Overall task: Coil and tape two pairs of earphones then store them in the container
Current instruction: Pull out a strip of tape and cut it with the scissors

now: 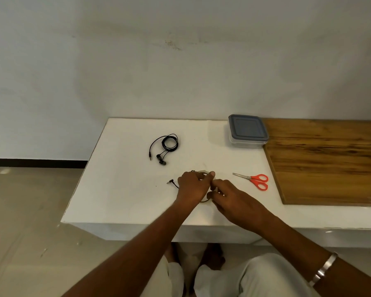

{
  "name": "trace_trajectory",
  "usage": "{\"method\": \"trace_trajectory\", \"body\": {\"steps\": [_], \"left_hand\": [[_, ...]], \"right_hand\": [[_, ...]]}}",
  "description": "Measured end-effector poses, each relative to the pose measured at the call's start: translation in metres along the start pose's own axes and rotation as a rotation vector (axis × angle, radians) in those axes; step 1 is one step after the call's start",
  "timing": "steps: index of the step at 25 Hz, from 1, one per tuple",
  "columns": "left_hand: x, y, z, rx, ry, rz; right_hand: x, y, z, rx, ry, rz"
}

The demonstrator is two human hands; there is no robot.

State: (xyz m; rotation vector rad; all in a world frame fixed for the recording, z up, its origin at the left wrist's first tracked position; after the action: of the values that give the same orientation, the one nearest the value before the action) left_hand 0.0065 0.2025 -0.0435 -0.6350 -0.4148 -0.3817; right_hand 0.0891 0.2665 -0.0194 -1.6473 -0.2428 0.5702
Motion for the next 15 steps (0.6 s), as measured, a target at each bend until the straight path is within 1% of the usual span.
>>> {"method": "trace_trajectory", "body": {"steps": [4, 5, 6, 7, 9, 10, 11, 12, 13, 15], "left_hand": [[0.000, -0.001, -0.003, 0.076, -0.075, -0.010], [0.000, -0.002, -0.004, 0.083, -0.093, 0.001], [0.000, -0.003, -0.003, 0.083, -0.093, 0.011], [0.000, -0.004, 0.000, 0.062, -0.064, 0.018], [0.003, -0.002, 0.008, -0.038, 0.042, 0.031], [0.004, -0.001, 0.011, -0.077, 0.082, 0.038], [0.006, 0.000, 0.013, -0.097, 0.103, 0.035], [0.007, 0.002, 0.014, -0.105, 0.120, 0.021], [0.009, 0.005, 0.015, -0.118, 0.133, -0.006], [0.009, 0.006, 0.014, -0.158, 0.125, -0.071]], "right_hand": [[0.003, -0.006, -0.009, -0.038, -0.043, 0.075], [0.005, -0.006, -0.006, -0.091, -0.028, 0.092], [0.007, -0.006, 0.001, -0.187, 0.031, 0.126], [0.010, -0.005, 0.014, -0.319, 0.150, 0.181], [0.023, 0.008, 0.046, -0.704, 0.513, 0.282], [0.027, 0.022, 0.052, -0.927, 0.672, 0.289], [0.028, 0.034, 0.052, -1.097, 0.782, 0.280], [0.027, 0.042, 0.050, -1.190, 0.840, 0.266], [0.025, 0.046, 0.048, -1.232, 0.869, 0.261], [0.024, 0.048, 0.051, -1.217, 0.909, 0.280]]}}
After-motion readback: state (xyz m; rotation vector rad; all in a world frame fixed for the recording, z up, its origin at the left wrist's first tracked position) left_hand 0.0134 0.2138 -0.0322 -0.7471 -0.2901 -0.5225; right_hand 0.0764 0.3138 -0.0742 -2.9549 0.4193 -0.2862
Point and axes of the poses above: each hand's wrist, its own x-axis away from the middle knuckle, its own y-axis out of the palm, z = x × y, the point moved 10 cm from there along -x, towards the middle knuckle, and after that the axes turned 11 degrees about -y, right-handed, at the moved point
